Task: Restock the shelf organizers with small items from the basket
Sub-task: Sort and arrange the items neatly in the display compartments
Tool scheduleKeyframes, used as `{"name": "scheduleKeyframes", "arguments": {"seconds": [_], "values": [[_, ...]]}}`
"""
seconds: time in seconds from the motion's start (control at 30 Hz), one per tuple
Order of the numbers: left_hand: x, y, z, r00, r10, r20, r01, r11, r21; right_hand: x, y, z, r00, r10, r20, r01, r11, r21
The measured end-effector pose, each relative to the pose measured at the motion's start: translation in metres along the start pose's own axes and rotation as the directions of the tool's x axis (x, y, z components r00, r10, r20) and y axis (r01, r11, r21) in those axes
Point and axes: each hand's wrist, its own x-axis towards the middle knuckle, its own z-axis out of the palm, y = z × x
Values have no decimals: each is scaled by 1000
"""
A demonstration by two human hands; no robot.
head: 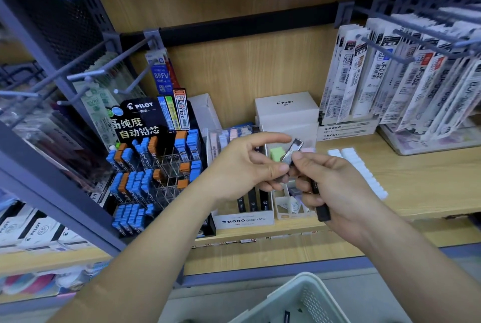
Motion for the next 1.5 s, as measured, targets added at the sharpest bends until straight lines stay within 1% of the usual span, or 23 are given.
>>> {"name": "scheduleKeyframes", "arguments": {"seconds": [0.07, 0.17, 0.27, 0.33, 0.4, 0.43, 0.47, 0.5, 0.57, 0.63, 0.73, 0.83, 0.93, 1.1, 1.2, 1.3, 1.43, 1.5], "values": [[-2, 3, -1, 999, 8, 48, -10, 999, 47, 1, 1, 0, 999, 7, 51, -3, 997, -81], [-1, 3, -3, 999, 25, 20, -27, 995, 97, 0, 0, 1, 992, 18, 128, 4, 986, -166], [-2, 4, -11, 1000, 14, -21, -11, 993, 120, -1, 3, 4, 988, 41, 147, -10, 979, -205], [-1, 5, -21, 992, 29, -121, -15, 994, 109, 1, 4, 6, 993, 74, 89, -62, 989, -137], [-1, 4, -35, 959, 65, -275, -27, 990, 140, 3, 4, 4, 992, 125, -4, -125, 992, -21], [0, 2, -42, 933, 100, -346, -27, 977, 211, 4, 2, 1, 989, 142, -33, -141, 989, 32], [0, -1, -48, 905, 146, -399, -13, 948, 319, 5, 1, -1, 988, 150, -45, -147, 987, 69], [1, -4, -52, 884, 191, -427, 14, 902, 432, 5, 0, -3, 987, 152, -45, -147, 985, 93], [1, -11, -53, 864, 230, -448, 66, 830, 553, 4, 0, -5, 988, 152, -30, -147, 982, 115], [3, -19, -51, 854, 252, -455, 101, 778, 620, 4, -1, -4, 988, 157, -11, -153, 977, 147], [8, -28, -48, 880, 253, -403, 124, 696, 708, 3, -2, -4, 990, 142, -5, -137, 966, 218], [12, -33, -46, 905, 211, -370, 147, 660, 737, 3, -2, -5, 993, 116, -22, -107, 959, 264], [15, -36, -44, 911, 191, -365, 171, 629, 758, 4, -2, -6, 992, 118, -53, -98, 952, 292], [18, -41, -44, 914, 224, -337, 156, 574, 804, -1, -7, -6, 987, 156, -45, -137, 947, 290], [19, -43, -44, 918, 235, -320, 153, 534, 831, -1, -7, -6, 982, 163, -96, -136, 962, 237], [18, -43, -44, 923, 230, -310, 140, 548, 825, 2, -7, -7, 980, 145, -134, -123, 980, 156], [18, -38, -49, 945, 163, -285, 138, 589, 796, 5, -5, -9, 978, 171, -116, -156, 980, 121], [19, -36, -51, 942, 166, -290, 133, 609, 782, 5, -4, -10, 975, 189, -113, -178, 978, 107]]}}
